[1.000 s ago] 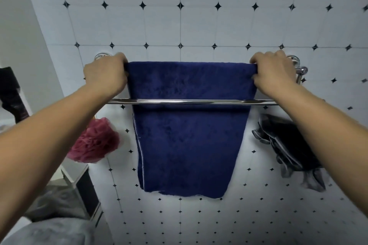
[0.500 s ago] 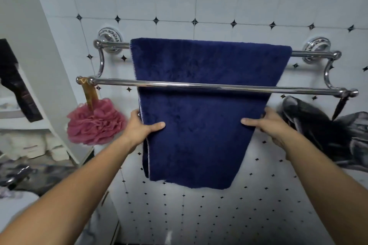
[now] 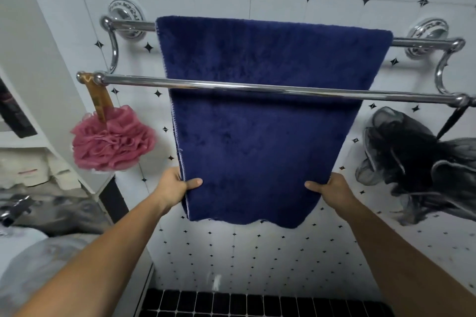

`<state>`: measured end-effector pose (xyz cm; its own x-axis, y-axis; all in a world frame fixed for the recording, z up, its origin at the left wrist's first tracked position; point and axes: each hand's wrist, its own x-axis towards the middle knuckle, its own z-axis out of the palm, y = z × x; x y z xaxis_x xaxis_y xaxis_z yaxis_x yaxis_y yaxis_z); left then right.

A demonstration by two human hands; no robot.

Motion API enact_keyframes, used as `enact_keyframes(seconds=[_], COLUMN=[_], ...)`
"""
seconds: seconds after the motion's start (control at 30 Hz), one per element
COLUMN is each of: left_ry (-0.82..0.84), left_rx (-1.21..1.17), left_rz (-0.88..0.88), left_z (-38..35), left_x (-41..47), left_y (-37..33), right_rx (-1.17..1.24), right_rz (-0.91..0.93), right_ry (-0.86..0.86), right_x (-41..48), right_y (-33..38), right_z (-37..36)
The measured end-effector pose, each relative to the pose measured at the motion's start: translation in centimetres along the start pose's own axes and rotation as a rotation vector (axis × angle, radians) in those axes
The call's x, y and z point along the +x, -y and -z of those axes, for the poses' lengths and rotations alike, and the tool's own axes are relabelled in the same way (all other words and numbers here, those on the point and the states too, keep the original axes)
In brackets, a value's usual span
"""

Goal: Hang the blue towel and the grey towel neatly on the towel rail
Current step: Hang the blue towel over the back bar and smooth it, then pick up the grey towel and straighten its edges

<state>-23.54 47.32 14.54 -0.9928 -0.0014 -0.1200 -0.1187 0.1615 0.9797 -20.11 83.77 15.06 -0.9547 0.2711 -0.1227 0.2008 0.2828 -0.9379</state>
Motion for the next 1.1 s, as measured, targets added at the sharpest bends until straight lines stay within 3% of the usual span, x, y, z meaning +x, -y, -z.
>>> enact_keyframes(seconds=[0.17, 0.3, 0.43, 0.67, 0.87, 1.0, 1.1], left_ry=[-0.067, -0.053, -0.078, -0.237, -0.316, -0.257, 0.095], left_rx=[0.076, 0.244, 0.428, 0.593, 0.61, 0.697, 0.863], left_rz=[-0.059, -0.017, 0.064, 0.143, 0.212, 0.108, 0.109], left_z=[0.4, 1.7, 5.5, 16.3, 26.5, 31.7, 35.2], left_x=[0.4, -0.8, -3.8, -12.2, -18.2, -19.7, -20.6], left_y=[1.2, 4.5, 9.1, 14.1, 18.7, 21.5, 24.6], right_rx=[-0.124, -0.235, -0.184, -0.283, -0.319, -0.374, -0.459], right_rz=[0.044, -0.169, -0.382, -0.284, -0.174, -0.118, -0.117], right_ry=[-0.096, -0.169, 0.092, 0.492, 0.656, 0.694, 0.722], right_x=[0.6, -1.2, -4.9, -9.6, -14.4, -17.4, -20.5], right_y=[-1.5, -5.2, -9.5, -9.1, -4.8, -2.4, -2.2], right_z=[-1.6, -3.7, -7.7, -19.8, -32.3, -40.0, -46.2])
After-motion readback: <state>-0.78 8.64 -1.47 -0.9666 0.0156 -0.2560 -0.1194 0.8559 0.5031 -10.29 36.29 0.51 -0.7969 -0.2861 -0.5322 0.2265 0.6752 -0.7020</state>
